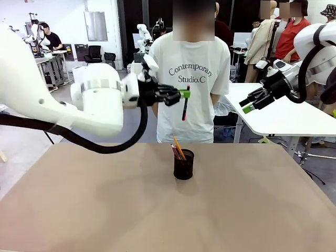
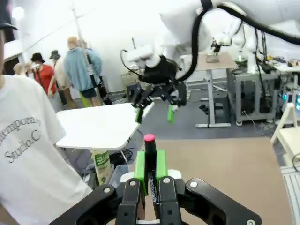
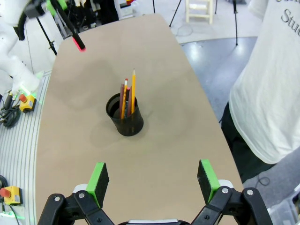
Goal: Place the pens into the pen holder.
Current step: Pick up a writing instrument from the table and place it into the Pen holder.
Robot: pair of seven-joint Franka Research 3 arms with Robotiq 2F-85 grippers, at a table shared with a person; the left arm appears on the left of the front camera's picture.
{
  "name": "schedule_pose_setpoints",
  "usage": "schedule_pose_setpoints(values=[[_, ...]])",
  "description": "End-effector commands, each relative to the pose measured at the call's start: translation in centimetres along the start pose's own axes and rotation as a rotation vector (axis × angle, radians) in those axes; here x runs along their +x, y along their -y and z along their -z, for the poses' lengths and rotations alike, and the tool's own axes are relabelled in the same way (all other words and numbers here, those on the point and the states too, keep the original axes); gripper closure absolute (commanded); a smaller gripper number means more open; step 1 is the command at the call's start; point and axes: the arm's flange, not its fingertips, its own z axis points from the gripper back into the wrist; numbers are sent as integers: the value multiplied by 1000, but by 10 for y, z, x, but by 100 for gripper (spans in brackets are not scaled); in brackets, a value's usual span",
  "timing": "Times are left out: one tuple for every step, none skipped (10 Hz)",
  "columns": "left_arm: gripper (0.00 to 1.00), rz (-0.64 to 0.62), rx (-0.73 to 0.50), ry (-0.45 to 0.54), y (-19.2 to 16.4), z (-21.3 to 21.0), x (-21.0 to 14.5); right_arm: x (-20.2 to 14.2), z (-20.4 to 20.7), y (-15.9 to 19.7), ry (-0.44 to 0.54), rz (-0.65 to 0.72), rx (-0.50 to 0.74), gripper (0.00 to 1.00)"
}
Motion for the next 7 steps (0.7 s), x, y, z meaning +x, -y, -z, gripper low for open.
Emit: schedule_pose_setpoints(values=[[100,124,0,31,-1,24,-32,2,-1,-1,-1,-2,-4,0],[100,136,0,21,-3,41,-50,2,-1,-1,-1,-2,-4,0],[100,49,-12,12,-3,49,-63,2,-1,-1,-1,-2,-4,0],[100,18,-16,-8,-3,53,-74,2,-1,-1,-1,-2,-4,0],[100,-7,-22,-15,-6,54,-83,2,-1,-1,-1,-2,-4,0],[100,-41,-28,-7,-8,53,-86,2,-1,-1,-1,-2,-4,0],[100,34,-45,-21,1,52,-88,2,-1,-1,-1,-2,-4,0]])
